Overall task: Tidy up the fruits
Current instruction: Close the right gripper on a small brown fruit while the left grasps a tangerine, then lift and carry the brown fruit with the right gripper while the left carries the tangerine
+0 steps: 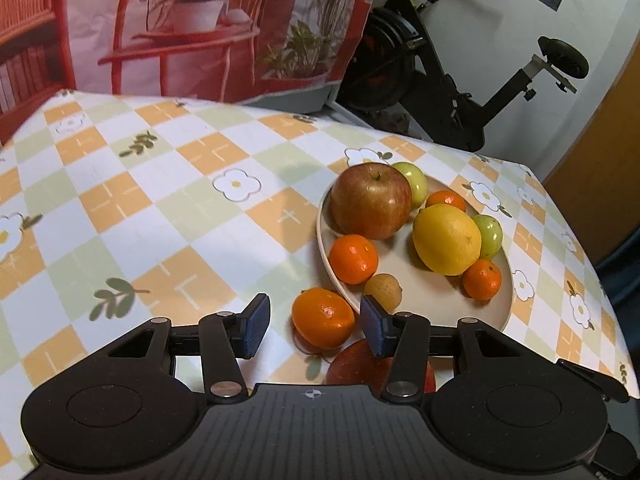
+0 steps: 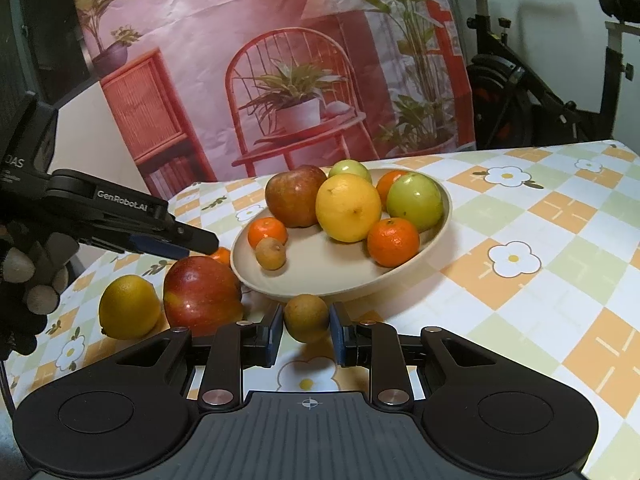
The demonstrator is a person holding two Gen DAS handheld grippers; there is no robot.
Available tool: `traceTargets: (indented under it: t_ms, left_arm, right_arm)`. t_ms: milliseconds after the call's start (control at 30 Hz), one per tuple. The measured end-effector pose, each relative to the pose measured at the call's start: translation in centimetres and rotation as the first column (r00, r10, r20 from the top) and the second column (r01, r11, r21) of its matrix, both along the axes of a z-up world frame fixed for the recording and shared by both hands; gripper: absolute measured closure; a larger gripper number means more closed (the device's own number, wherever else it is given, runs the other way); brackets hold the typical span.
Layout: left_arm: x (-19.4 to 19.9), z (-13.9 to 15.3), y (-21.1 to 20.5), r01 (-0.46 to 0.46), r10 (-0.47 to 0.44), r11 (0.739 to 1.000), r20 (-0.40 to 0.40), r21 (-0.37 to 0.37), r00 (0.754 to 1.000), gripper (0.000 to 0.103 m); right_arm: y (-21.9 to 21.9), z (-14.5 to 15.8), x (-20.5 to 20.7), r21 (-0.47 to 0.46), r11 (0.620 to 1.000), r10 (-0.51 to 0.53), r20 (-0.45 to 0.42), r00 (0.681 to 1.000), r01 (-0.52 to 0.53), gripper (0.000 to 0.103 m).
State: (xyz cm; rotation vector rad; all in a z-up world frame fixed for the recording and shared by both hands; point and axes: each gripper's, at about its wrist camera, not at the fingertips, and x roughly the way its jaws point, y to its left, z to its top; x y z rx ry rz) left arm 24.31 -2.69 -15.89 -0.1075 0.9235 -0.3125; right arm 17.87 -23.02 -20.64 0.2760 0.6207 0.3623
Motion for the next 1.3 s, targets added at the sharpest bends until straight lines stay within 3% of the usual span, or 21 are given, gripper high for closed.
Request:
traceTargets:
  t_ms: [233,400,567,700,867,1300]
  left_arm:
    - [0.2,-0.9,0.0,0.002,-0.003,0.999,-0.023,-0.049,1.0,0.052]
    - [0.4,-1.2,0.4,-0.003,0.001,0.997,-0.03,-0.074,1.0,0.069]
    - [0.5,-1.4,1.0,-0.022,0.017,0.994,-0.039,-0.109,0.999,0.068]
    - [0.9,-1.7,0.7,-0.025,0.019,0.994,-0.055,-0.104,0.998,0.062]
    - [0.9,-1.8,0.8,-0.023,0.017,0.994,-0.056,-0.111,0.998,0.063]
    - [-0.3,0.5,1.3,-0.022,0.026,0.996,0.04,-0.09,0.999,0.064]
  right_arm:
    - [0.0,0.0,0.0,0.004,1.0,0.001,-0.004,1.0,-0.001,0.08]
    - [0.1,-0.1,0.1,0.008,1.0,-0.001,-0.01,1.0,0.001,0.08]
    - [0.1,-0.1,0.1,0.01,1.0,-0.002,-0.013,1.0,0.002,0.08]
    - [0.1,-0.2,0.2,0.01,1.0,0.0,-0.016,1.0,0.001,0.08]
    - [0.1,-0.2,0.2,0.011,1.0,-0.001,-0.017,1.0,0.001,0.08]
    - [-0.3,-0.2,0.2,0.024,1.0,-0.011,-0.008,1.0,0.011,0.08]
